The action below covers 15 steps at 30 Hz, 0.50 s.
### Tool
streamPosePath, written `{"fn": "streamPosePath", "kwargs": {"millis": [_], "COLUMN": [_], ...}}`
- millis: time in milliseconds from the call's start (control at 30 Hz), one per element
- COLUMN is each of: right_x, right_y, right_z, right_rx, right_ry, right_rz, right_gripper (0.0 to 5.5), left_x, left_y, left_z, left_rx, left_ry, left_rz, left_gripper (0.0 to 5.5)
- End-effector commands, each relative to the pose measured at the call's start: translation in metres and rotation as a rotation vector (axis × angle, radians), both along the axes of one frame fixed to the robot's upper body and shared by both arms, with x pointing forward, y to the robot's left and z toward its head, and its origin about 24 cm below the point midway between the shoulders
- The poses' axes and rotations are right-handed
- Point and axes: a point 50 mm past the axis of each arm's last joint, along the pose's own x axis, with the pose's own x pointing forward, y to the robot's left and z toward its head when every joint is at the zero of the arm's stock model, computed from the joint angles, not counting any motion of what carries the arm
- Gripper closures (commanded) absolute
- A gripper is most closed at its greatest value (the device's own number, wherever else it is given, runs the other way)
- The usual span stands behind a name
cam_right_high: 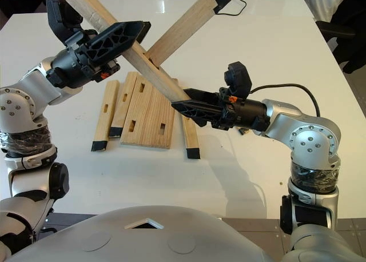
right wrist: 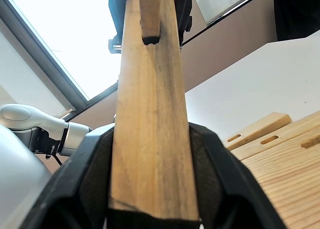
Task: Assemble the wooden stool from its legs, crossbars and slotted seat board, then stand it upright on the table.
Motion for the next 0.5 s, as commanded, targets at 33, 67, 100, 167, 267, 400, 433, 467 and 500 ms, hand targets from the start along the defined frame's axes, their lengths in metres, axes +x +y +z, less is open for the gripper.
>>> {"fn": "streamPosePath", "kwargs": {"millis": [33, 67, 100, 167, 267, 400, 433, 467, 500], "right_x": [0.004, 0.006, 0.009, 0.012, 0.015, 0.025, 0.029, 0.034, 0.039], "right_y": [-0.004, -0.004, -0.005, -0.009, -0.013, -0.024, -0.029, -0.035, -0.042], "right_z": [0.001, 0.000, -0.002, -0.001, -0.008, -0.034, -0.040, -0.047, -0.052], "right_rx": [-0.019, -0.027, -0.039, -0.025, -0.059, -0.205, -0.244, -0.290, -0.331], "right_ry": [-0.013, -0.015, -0.022, -0.044, -0.048, -0.019, -0.026, -0.032, -0.048], "right_rz": [-0.039, -0.058, -0.089, -0.125, -0.194, -0.339, -0.392, -0.455, -0.518], "right_gripper": [3.47, 3.47, 3.47, 3.05, 2.56, 2.35, 2.35, 2.35, 2.35], "left_x": [-0.003, -0.003, -0.002, 0.003, 0.012, 0.026, 0.026, 0.024, 0.021], "left_y": [-0.004, -0.004, -0.004, -0.002, 0.007, 0.029, 0.036, 0.043, 0.049], "left_z": [-0.002, -0.002, -0.002, -0.003, -0.006, -0.013, -0.014, -0.016, -0.018], "left_rx": [0.029, 0.030, 0.032, 0.040, 0.062, 0.145, 0.192, 0.252, 0.308], "left_ry": [-0.024, -0.028, -0.031, -0.031, -0.044, -0.122, -0.166, -0.220, -0.269], "left_rz": [-0.016, -0.012, -0.003, 0.044, 0.142, 0.325, 0.351, 0.357, 0.345], "left_gripper": [3.46, 3.46, 3.46, 3.46, 3.46, 3.46, 3.46, 3.46, 3.46]}}
